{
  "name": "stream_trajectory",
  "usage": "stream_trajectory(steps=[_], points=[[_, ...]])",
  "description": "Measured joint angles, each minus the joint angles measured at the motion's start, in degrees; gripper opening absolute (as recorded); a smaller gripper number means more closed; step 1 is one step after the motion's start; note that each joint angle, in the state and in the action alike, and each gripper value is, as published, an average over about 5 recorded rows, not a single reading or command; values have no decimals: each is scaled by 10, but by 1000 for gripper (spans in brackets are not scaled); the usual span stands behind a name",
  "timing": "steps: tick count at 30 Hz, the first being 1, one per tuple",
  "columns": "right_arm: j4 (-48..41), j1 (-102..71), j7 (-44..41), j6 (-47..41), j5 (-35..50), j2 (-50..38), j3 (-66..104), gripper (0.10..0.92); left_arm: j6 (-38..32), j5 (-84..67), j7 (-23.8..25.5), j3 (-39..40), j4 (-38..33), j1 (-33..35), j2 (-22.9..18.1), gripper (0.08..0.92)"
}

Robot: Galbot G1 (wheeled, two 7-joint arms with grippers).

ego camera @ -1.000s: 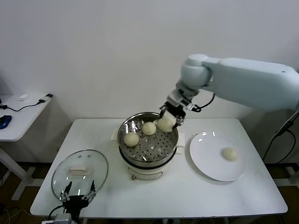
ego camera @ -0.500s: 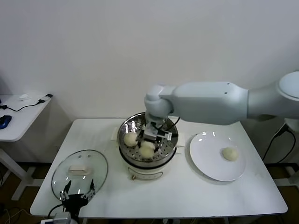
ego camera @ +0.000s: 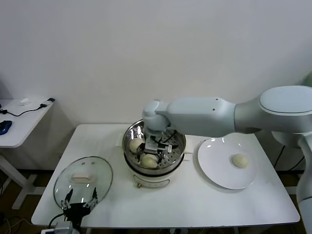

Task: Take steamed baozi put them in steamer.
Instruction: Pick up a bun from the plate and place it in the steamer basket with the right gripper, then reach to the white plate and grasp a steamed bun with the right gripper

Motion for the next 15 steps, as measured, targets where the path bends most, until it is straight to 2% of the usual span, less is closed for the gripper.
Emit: stream_trajectory(steps=[7, 15], points=[[-11, 57, -37, -2, 59, -40, 5, 823, -1, 1, 0, 0, -6, 3, 0, 823], [-44, 121, -78, -78, 160, -161, -40, 823, -3, 2, 0, 0, -8, 1, 3, 823]])
